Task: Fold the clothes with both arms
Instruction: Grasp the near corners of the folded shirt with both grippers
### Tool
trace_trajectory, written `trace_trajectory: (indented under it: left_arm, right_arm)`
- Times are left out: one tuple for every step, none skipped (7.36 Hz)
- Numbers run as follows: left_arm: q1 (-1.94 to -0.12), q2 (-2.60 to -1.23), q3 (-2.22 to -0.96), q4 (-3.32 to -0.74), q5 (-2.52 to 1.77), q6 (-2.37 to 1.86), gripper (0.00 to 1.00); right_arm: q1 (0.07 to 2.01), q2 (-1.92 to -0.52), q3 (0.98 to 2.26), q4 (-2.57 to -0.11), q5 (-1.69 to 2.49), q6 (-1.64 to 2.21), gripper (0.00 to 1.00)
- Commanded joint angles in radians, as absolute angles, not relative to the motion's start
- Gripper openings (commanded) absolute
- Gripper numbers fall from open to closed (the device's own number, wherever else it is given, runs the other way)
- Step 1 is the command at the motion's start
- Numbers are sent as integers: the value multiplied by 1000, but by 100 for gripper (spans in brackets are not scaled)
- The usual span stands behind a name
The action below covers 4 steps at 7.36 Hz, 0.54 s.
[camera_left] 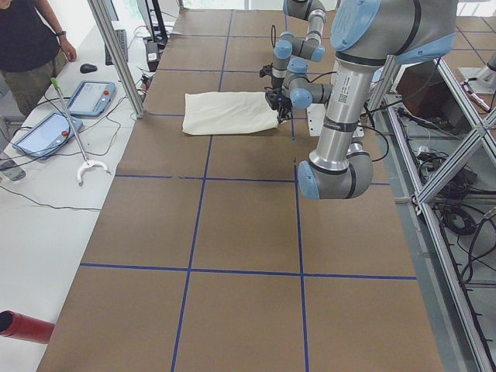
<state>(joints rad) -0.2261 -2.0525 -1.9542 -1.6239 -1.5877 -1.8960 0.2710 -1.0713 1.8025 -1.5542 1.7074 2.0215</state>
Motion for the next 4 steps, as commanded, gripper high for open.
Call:
trace_trajectory:
  left_arm:
    - [-227, -2052, -1954, -1624, -1588, -1896, 0]
    - [-227, -2052, -1954, -1624, -1588, -1896, 0]
    - [-227, -2054, -1954, -1624, -1588, -1896, 0]
    - [-227, -2062, -1954, -1623, -1588, -1896, 0]
  right_arm:
    - [270, -1063, 1796, -1552, 1706, 2020, 100]
    - [270, -1063, 1792, -1548, 1706, 2022, 100]
    - [270, -1068, 1787, -1548, 1706, 2023, 100]
    - [270, -1069, 1775, -1548, 1706, 2023, 100]
